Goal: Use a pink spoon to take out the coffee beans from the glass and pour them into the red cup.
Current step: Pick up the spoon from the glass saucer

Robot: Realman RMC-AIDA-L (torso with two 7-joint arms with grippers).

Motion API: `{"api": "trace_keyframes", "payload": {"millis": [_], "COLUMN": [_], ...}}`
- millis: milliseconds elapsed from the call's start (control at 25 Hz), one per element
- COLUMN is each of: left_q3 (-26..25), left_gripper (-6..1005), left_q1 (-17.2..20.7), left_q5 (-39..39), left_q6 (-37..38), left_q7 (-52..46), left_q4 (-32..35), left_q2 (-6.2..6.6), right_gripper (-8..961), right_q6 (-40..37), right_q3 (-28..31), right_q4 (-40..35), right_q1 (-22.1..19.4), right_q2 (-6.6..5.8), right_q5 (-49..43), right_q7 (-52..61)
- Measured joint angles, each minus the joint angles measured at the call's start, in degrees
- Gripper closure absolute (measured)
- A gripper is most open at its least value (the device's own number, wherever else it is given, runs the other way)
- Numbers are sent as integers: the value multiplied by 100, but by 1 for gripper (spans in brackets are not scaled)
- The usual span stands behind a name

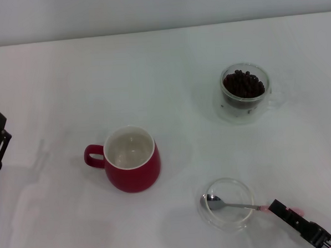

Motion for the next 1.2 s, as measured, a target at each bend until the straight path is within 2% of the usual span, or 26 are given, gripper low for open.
{"api": "trace_keyframes", "payload": {"millis": [560, 880, 1200], "left_q3": [0, 0, 0], "left_gripper": [198, 198, 198], "left_q1": [-108, -108, -99], "left_q5": [0, 0, 0], "left_q6": [-24, -24, -12], "left_q7": [0, 0, 0], "left_q4": [64, 63, 63], "left_q2": [-2, 0, 0], "right_gripper": [655, 810, 810], "right_q6": [-53, -101, -754], "right_q3": [11, 3, 34], "right_q4": [-1, -33, -293], "right_q1": [-22, 21, 34], "right_q2": [-8, -16, -67], "right_q5": [-25, -24, 34], "right_q7": [10, 64, 469]}}
